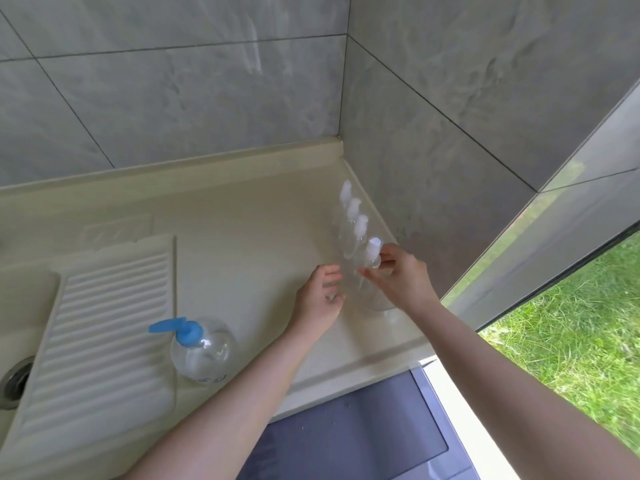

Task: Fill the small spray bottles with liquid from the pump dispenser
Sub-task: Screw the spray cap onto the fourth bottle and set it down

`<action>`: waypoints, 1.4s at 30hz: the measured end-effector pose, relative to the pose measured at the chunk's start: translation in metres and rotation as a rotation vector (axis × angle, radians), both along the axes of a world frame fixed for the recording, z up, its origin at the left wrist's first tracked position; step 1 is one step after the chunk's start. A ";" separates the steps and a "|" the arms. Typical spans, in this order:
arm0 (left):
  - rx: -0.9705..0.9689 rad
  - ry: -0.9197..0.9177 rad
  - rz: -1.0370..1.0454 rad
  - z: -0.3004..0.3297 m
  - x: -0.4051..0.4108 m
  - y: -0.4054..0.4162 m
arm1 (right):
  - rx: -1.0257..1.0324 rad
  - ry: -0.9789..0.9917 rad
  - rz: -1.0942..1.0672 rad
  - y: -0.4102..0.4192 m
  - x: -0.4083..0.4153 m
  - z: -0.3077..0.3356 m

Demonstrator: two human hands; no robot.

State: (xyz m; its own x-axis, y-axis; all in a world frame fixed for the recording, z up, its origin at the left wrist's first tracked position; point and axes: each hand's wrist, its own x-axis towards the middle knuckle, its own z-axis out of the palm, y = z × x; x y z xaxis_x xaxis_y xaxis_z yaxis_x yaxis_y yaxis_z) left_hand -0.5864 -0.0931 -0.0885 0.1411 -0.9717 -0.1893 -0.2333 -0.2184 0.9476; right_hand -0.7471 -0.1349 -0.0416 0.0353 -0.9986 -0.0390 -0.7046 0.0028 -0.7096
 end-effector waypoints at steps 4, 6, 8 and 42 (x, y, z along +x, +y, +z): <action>-0.014 0.052 0.018 0.003 -0.001 -0.002 | -0.020 0.001 0.014 -0.007 0.001 -0.006; -0.024 0.065 0.023 0.004 -0.001 -0.002 | -0.040 -0.003 0.008 -0.009 0.003 -0.008; -0.029 0.071 0.025 0.005 0.000 -0.002 | -0.064 -0.006 0.001 -0.009 0.005 -0.010; -0.384 -0.262 0.190 0.154 0.087 0.111 | -0.336 -0.325 0.200 0.110 0.079 0.040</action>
